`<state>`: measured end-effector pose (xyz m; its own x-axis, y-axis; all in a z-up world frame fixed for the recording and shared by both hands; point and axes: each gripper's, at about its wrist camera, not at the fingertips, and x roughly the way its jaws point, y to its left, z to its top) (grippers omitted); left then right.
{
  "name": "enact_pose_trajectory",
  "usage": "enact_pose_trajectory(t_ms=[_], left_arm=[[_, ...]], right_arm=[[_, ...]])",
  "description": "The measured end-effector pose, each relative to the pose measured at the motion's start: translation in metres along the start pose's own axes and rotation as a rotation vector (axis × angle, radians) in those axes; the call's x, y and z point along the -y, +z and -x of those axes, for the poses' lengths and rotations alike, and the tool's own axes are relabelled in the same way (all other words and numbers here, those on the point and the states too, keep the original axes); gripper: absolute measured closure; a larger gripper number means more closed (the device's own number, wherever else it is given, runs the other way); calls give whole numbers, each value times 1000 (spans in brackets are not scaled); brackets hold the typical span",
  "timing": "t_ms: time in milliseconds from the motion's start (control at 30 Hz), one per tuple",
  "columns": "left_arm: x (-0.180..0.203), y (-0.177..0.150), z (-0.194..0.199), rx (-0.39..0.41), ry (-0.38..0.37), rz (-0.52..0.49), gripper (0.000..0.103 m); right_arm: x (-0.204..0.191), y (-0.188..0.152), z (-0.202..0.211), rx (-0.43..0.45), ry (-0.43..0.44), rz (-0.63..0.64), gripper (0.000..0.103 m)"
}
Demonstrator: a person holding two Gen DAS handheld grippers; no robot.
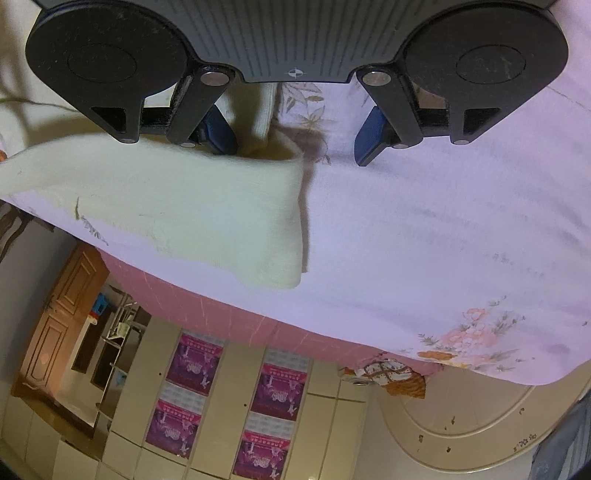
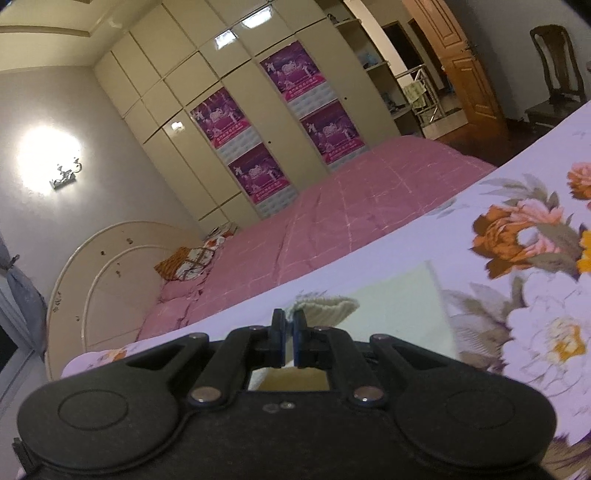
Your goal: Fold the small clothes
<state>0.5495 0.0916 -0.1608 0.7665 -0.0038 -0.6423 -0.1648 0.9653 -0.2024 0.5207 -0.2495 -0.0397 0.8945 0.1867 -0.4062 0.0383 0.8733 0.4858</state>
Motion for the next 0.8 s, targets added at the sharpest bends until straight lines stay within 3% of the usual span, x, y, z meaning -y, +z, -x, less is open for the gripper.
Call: enact_pose_trajectory(t_ms=[333,667,800], left_arm=[[2,-2,0,0,5,-34,32],[0,-9,17,-12,0,-103,32],[6,-1,41,85,-78,-102,32]], right_arm=[[40,-7,4,-21,-82,-30,98],[67,-28,-3,-102,-130,-36,98],[71,-36,-3,-125,-135,-15,98]])
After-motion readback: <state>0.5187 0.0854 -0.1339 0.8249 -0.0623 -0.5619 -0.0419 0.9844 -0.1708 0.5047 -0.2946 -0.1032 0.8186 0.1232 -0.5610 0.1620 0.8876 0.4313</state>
